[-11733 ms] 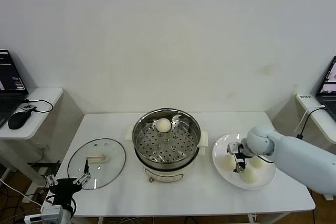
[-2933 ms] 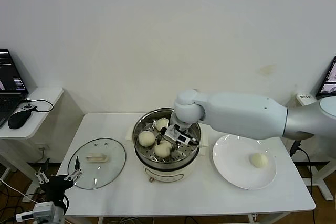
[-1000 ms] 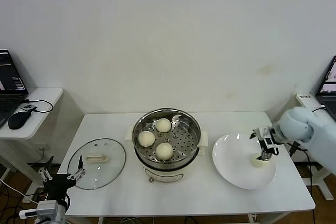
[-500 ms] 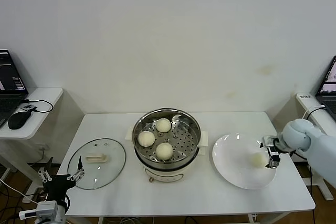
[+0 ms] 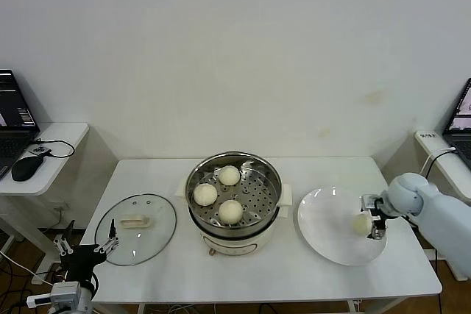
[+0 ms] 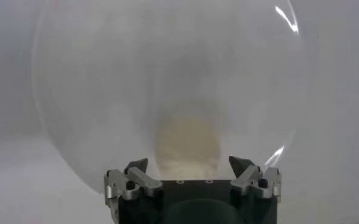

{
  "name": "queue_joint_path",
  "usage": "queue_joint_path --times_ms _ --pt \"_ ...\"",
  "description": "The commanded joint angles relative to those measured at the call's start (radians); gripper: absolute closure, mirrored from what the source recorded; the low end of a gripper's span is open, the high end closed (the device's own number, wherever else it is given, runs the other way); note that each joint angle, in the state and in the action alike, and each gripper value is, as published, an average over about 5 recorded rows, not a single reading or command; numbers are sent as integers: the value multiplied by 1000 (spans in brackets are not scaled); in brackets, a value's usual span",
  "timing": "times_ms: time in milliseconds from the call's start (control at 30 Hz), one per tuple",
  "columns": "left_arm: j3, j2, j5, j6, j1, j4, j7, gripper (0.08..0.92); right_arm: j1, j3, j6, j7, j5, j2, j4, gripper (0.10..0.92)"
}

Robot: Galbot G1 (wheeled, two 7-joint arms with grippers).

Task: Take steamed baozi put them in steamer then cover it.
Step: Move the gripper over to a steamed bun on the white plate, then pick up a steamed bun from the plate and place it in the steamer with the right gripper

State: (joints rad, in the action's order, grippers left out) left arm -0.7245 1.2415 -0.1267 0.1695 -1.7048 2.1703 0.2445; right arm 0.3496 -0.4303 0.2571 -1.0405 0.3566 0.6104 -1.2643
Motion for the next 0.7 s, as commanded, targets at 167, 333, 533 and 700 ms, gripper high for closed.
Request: queue_joint_path --times_ms 167,333,533,700 --pt "0 2 1 -2 1 -9 1 177 14 12 0 2 11 22 25 284" --pt "0 2 1 -2 1 -10 0 177 10 15 -2 -2 5 19 21 350" --pt "0 1 2 -1 1 -5 -1 177 -50 -17 13 -19 -41 -33 -43 388" --pt "6 1 5 0 7 -6 -3 177 -223 -151 42 -33 -132 -108 -140 384"
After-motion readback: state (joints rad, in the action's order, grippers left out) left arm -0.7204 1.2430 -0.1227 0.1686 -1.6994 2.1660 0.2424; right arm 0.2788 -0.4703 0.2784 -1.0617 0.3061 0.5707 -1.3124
